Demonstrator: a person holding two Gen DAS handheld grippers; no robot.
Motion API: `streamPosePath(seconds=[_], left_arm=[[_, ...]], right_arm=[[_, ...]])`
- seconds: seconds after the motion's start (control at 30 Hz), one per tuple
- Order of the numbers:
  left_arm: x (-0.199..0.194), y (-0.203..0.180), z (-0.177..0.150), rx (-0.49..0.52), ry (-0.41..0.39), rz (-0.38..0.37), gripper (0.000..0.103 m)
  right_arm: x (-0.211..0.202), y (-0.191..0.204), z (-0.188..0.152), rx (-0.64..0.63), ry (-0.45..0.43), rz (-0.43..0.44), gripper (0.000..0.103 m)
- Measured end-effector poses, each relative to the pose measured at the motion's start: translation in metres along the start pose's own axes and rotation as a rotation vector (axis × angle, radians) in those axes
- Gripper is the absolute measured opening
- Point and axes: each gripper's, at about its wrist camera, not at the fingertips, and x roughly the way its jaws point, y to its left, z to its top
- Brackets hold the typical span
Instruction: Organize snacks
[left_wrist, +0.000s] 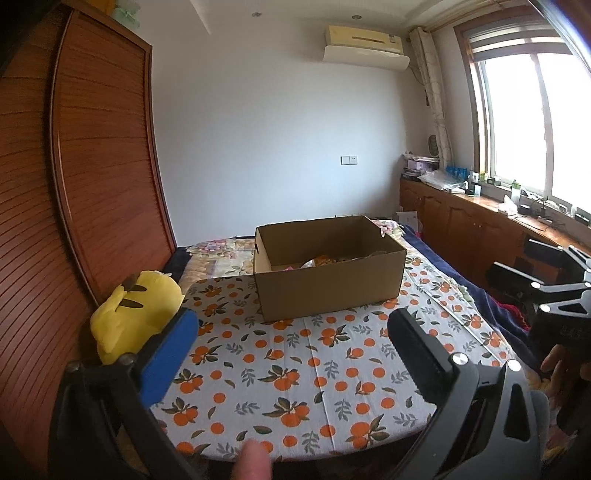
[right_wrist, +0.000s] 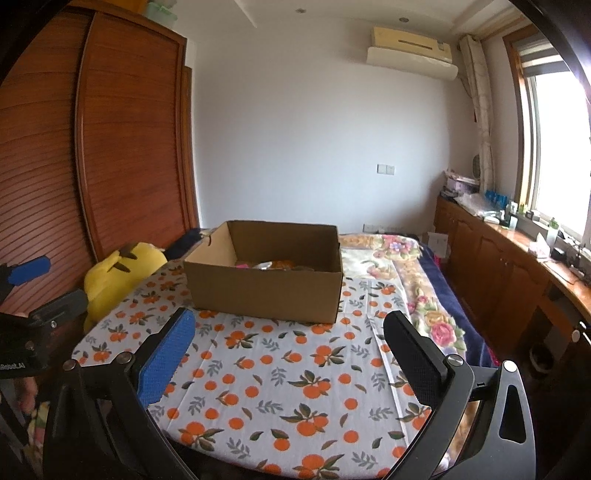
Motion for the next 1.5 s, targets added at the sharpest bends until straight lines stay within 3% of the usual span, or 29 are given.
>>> streamPosePath(seconds=[0.6,1.5], left_arm=[[-0.022,-0.001,-0.028,-0.034,-0.011,0.029,0.103],[-0.029,0.008,-0.031,-0.073,-0.033,0.051,0.103]], right_arm=[[-0.043,0.008,-0.022,0.019,-0.049,-0.065,0.103],[-0.044,0.01,-0.024,0.013,-0.041,-0.062,0.103]])
